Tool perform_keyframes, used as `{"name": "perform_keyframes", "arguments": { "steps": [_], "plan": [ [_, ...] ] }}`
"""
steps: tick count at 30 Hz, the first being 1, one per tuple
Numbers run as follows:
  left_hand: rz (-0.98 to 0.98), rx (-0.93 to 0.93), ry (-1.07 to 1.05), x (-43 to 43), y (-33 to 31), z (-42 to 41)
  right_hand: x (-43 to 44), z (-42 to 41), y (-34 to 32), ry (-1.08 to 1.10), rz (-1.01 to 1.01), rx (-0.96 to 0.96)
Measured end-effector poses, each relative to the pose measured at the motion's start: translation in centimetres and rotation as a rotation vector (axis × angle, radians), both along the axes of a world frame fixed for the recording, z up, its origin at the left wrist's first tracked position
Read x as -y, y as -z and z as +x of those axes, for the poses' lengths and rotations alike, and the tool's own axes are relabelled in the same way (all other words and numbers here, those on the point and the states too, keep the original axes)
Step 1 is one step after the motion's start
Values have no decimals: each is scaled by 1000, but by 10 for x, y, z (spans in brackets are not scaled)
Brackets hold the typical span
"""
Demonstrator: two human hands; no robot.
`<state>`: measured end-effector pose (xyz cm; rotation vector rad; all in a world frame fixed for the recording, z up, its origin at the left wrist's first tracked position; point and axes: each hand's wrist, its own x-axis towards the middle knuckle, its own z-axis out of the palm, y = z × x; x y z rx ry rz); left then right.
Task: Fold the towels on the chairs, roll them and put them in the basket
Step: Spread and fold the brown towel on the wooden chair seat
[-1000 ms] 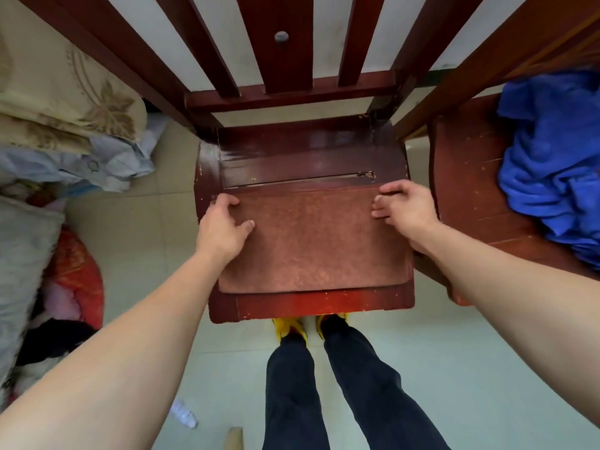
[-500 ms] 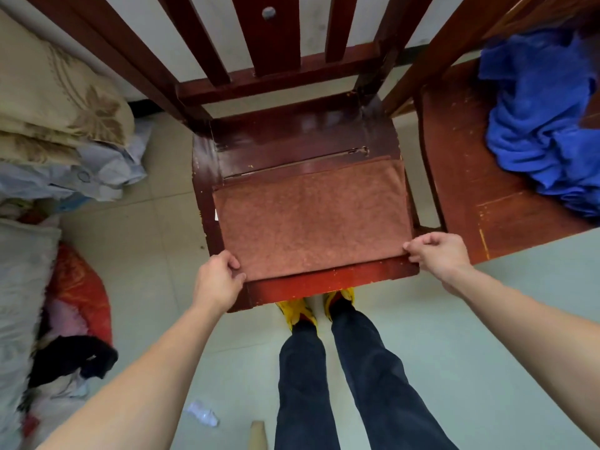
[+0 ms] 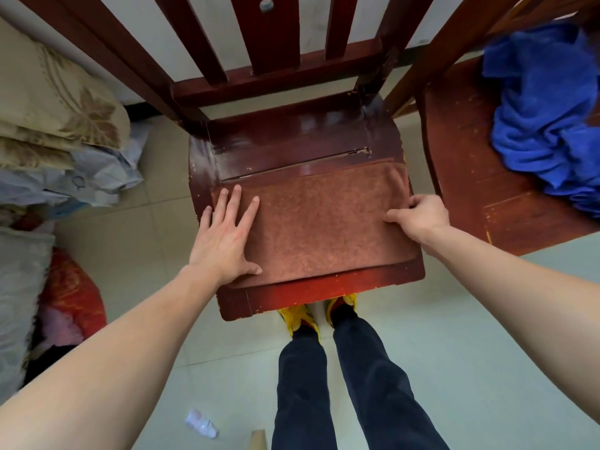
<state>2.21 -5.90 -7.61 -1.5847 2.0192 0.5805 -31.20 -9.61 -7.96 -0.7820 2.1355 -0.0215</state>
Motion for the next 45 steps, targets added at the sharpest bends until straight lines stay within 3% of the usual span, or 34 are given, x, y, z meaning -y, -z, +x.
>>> {"name": "perform_keyframes", "arguments": {
  "steps": [5,12,17,24,28,31,35,37,41,45],
  "plan": [
    [9,-1,-13,5,-1,2,3,0,-13,85,13,208],
    [17,-64,-156,-4,-20,22,15,42,-75,-95,-189,494],
    [6,-107,-342,-12,-40,45,9,124,-88,-370,-218,467],
    [-28,-113,-506,-38,-47,90,-11,219,-47,-584,-160,291],
    [-36,-113,-549,-47,-45,107,-18,244,-22,-633,3,312],
    [-85,-139,-539,-46,-46,105,-19,241,-22,-572,26,385],
    [-207,-253,-383,-29,-50,79,1,207,-28,-379,-266,220],
    [-228,-295,-236,-16,-46,57,14,193,-29,-266,-263,246],
    [-106,-198,29,1,-26,21,36,175,-22,-99,-87,462],
    [8,-82,35,-4,-6,22,49,154,-13,11,-153,419]
  ]
}}
